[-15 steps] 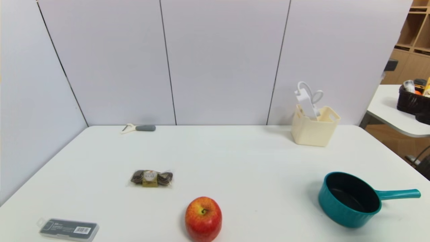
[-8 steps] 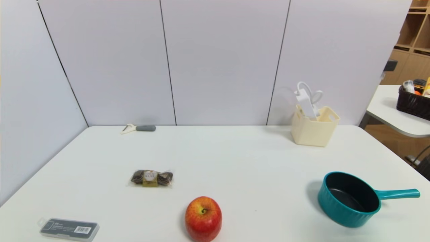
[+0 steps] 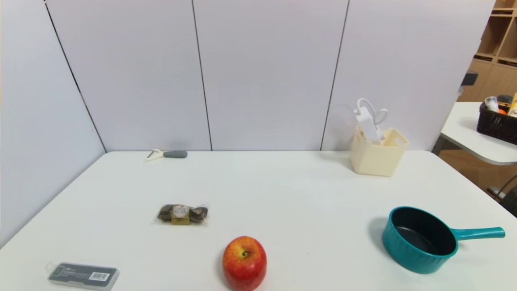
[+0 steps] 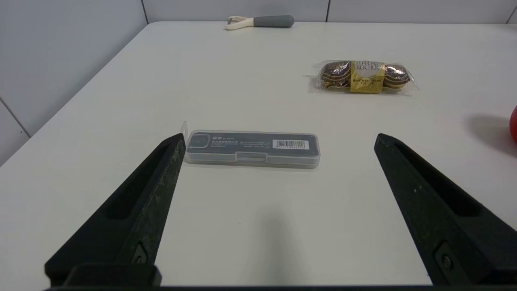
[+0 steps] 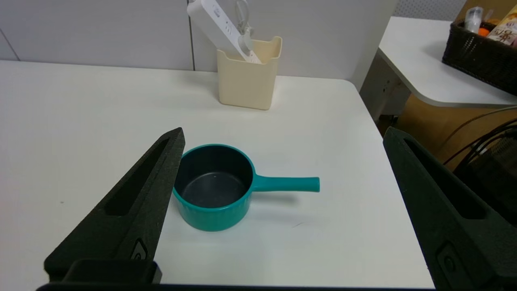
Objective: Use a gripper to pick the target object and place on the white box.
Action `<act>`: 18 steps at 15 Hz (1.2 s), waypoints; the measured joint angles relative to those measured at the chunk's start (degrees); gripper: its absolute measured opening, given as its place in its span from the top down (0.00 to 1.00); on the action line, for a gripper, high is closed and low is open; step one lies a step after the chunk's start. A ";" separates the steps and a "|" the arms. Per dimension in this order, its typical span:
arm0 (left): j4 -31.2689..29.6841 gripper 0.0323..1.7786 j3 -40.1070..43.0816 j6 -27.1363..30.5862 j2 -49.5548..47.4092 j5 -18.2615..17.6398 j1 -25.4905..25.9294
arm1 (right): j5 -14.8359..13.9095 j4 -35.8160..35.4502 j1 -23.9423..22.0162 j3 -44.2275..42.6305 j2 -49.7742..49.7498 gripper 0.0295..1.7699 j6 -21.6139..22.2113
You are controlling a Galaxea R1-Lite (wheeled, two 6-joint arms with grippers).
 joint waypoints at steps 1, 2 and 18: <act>-0.02 0.05 0.00 0.00 0.00 0.00 0.00 | -0.96 -1.79 0.63 2.56 -1.63 0.04 0.11; 0.00 0.05 0.00 0.00 0.00 0.00 0.00 | -1.95 -2.65 1.11 4.63 -3.07 0.04 0.18; 0.00 0.05 0.00 -0.02 0.00 -0.01 0.00 | -6.91 -18.33 7.29 31.54 -18.20 0.04 -0.09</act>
